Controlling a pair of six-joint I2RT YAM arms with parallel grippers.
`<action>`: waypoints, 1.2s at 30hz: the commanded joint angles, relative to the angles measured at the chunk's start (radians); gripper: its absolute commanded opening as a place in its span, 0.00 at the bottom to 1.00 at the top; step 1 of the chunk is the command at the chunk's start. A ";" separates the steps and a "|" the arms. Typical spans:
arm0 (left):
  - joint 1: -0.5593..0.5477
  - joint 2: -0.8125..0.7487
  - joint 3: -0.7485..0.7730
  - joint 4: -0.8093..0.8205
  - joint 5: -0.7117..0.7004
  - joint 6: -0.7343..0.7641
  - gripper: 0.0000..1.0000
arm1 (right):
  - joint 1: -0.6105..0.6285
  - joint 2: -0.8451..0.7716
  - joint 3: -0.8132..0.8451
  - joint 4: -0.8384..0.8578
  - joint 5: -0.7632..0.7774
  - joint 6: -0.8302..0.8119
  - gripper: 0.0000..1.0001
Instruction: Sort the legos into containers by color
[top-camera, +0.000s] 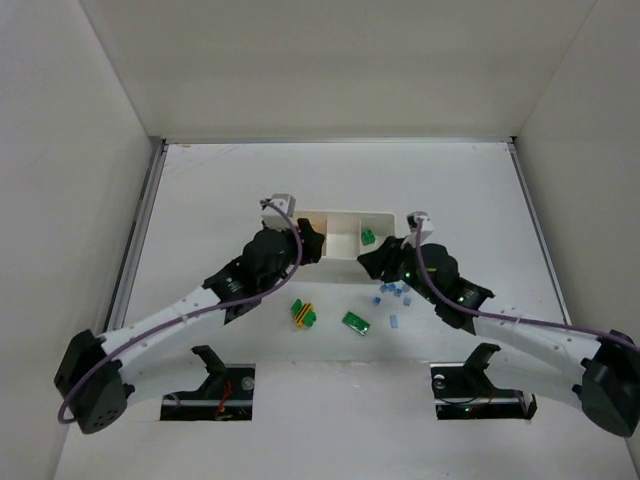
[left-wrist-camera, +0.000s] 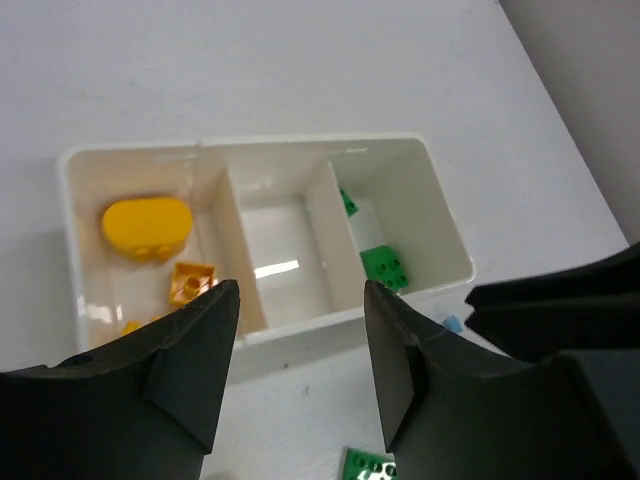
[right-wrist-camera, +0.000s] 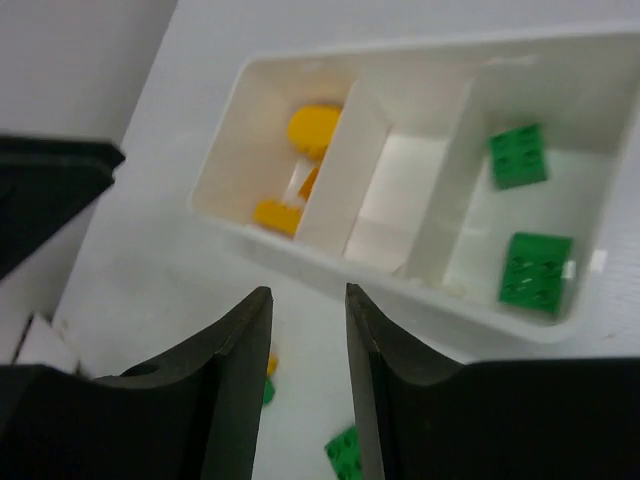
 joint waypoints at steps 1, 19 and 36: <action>0.023 -0.118 -0.094 -0.232 -0.051 -0.084 0.50 | 0.161 0.046 0.059 -0.091 -0.010 -0.108 0.48; -0.121 -0.192 -0.238 -0.380 0.047 -0.172 0.49 | 0.444 0.317 0.176 -0.201 -0.021 -0.189 0.74; -0.155 -0.109 -0.231 -0.440 -0.006 -0.205 0.30 | 0.411 0.298 0.158 -0.177 -0.036 -0.174 0.72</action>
